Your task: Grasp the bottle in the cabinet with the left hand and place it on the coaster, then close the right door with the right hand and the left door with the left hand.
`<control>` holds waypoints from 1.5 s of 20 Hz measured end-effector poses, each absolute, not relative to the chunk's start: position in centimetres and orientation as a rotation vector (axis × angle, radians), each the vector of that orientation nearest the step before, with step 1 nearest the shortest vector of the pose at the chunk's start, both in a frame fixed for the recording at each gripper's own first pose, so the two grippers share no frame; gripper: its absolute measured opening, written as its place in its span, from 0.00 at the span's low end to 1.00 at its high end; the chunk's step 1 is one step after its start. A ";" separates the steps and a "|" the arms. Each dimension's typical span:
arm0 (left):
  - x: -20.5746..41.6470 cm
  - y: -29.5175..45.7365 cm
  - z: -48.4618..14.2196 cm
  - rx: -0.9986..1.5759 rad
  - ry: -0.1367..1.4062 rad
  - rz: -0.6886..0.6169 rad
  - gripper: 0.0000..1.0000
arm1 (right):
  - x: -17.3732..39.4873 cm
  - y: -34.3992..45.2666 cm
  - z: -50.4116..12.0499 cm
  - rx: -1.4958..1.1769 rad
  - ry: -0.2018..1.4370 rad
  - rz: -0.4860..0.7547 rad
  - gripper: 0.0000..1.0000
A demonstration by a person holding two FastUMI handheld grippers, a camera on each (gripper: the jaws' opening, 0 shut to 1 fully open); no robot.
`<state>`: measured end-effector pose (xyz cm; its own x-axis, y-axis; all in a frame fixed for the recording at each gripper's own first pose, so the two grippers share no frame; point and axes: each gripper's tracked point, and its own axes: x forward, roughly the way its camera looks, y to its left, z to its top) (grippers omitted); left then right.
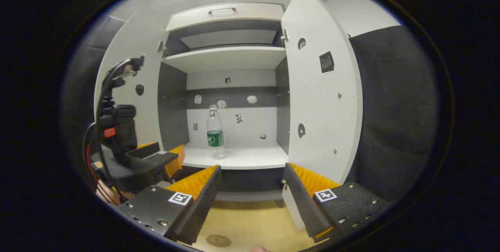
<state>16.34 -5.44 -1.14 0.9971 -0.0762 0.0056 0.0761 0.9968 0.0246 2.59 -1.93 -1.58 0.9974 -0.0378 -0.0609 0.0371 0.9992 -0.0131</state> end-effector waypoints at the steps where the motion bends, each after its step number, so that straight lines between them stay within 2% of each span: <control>1: 17.4 -5.9 -0.8 0.029 -0.014 -0.080 0.96 | 2.8 -2.1 -1.8 -0.011 0.066 -0.041 0.98; 10: 25.9 -9.2 0.1 0.037 -0.036 -0.114 0.96 | 4.1 -3.7 -2.9 -0.028 0.112 -0.073 0.98; 18: 32.8 -10.5 -0.9 -0.012 0.004 -0.131 0.96 | 4.9 -3.4 -3.9 -0.042 0.146 -0.070 0.98; 30: 36.8 -11.3 -2.0 0.080 0.008 -0.111 0.96 | 4.4 -4.5 -5.4 -0.031 0.185 -0.071 0.98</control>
